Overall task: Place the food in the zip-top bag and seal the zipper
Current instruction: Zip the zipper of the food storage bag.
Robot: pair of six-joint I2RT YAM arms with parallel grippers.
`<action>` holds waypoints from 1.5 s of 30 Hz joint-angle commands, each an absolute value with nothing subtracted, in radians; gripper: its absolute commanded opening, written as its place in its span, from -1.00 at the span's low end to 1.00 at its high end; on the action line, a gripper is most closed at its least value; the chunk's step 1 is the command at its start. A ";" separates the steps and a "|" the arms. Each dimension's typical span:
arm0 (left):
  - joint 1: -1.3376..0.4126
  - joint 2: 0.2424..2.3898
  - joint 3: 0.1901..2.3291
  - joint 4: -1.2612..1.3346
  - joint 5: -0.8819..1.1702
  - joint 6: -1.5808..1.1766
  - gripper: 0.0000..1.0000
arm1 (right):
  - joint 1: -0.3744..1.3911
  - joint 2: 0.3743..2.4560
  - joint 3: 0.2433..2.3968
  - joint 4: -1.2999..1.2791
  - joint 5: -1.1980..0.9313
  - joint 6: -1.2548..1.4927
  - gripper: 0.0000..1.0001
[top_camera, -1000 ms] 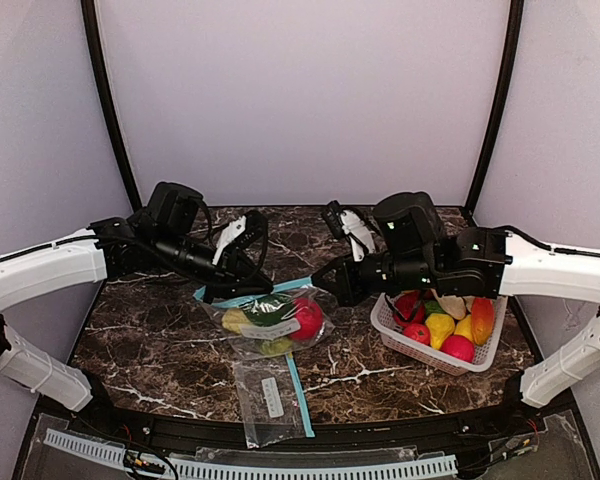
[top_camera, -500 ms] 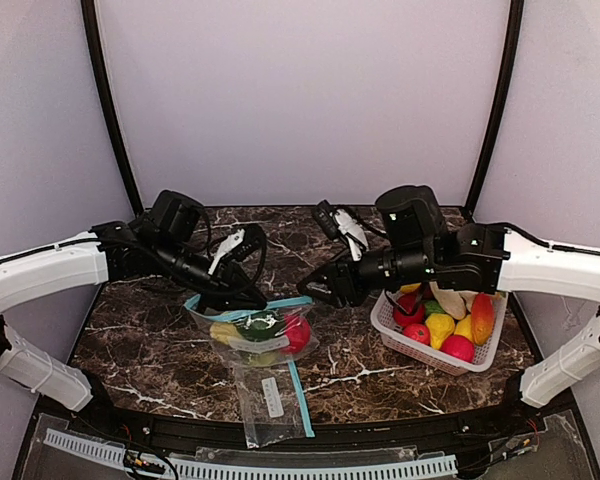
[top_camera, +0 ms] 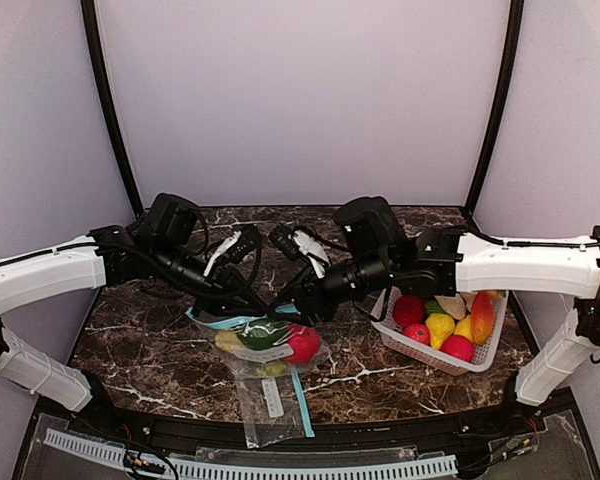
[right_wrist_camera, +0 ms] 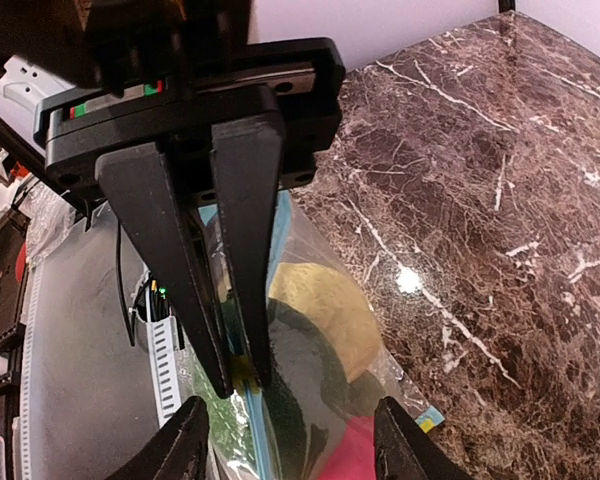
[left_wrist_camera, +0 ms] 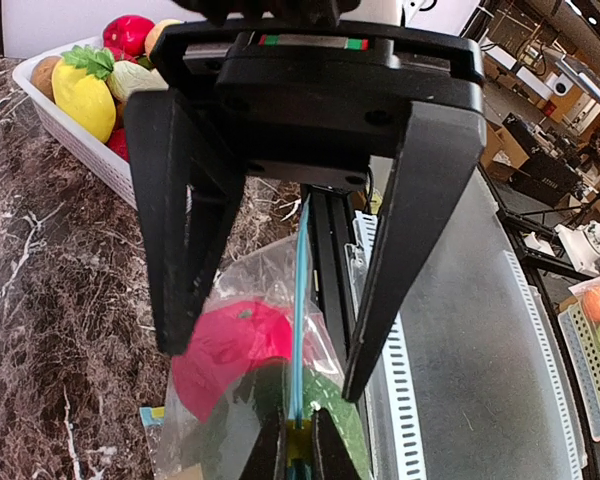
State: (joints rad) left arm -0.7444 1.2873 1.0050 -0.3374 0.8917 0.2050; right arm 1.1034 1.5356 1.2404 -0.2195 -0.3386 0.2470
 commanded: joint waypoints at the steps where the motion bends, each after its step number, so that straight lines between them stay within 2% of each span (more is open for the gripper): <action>1: -0.749 1.251 0.991 -0.310 0.938 0.192 -0.99 | 1.121 1.562 1.272 -0.173 -0.386 0.236 0.00; 12: -0.749 1.246 0.984 -0.304 0.921 0.186 -0.99 | 1.132 1.548 1.234 -0.154 -0.338 0.249 -0.98; 13: -0.749 1.244 0.985 -0.307 0.917 0.191 -0.99 | 1.132 1.544 1.233 -0.156 -0.332 0.249 -1.00; 45: -0.748 1.235 1.008 -0.443 0.722 0.301 -0.99 | 1.120 1.354 1.223 -0.441 -0.022 0.276 -1.00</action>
